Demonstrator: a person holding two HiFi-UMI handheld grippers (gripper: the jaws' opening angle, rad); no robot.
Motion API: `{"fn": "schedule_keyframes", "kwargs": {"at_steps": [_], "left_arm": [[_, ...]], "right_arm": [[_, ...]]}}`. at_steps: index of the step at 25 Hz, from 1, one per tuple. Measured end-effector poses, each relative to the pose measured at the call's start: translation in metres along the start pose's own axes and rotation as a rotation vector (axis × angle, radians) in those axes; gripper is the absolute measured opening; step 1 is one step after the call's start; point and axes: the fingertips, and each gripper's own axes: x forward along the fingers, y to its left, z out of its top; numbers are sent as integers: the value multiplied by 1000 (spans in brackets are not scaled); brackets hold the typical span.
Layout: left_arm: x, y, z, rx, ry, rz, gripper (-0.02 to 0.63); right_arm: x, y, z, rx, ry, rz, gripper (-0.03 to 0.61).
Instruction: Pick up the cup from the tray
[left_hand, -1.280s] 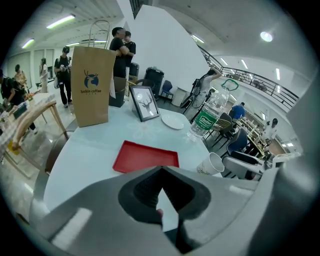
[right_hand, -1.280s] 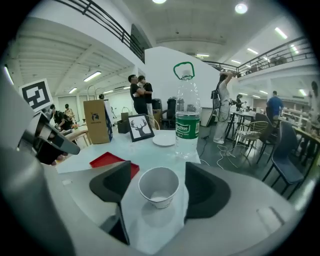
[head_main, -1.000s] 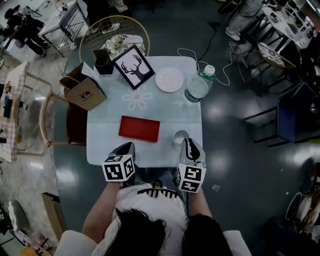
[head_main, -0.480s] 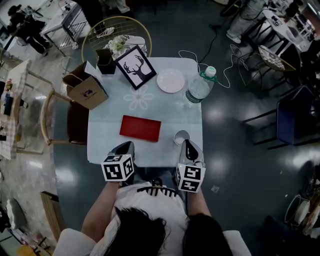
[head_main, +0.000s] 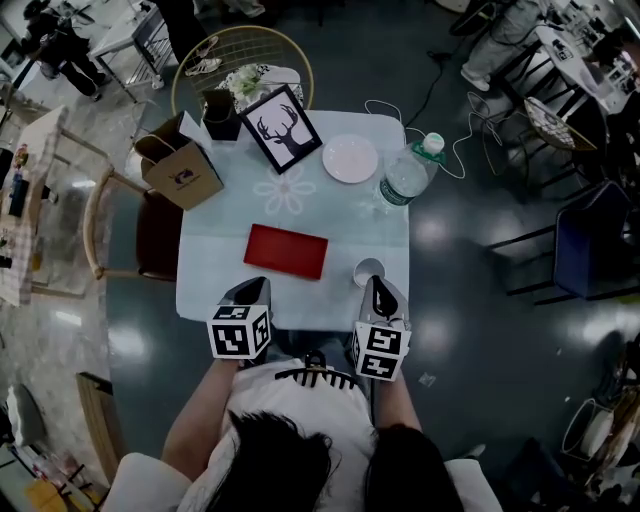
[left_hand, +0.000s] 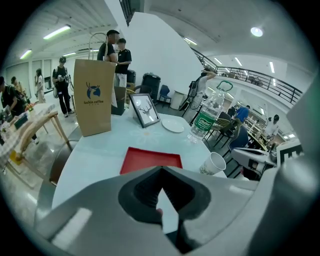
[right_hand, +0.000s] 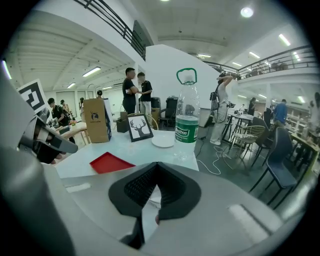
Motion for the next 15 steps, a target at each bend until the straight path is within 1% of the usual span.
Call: {"fn": "schedule_keyframes", "kwargs": {"at_steps": [9,15], "left_arm": [[-1,1,-1,-14,-5,1,0],[-1,-2,-2,-9,-4,-1,0]], "right_arm": [[0,4,-2,-22,2,12,25],[-5,2,-6,-22,12,12,25]]}}
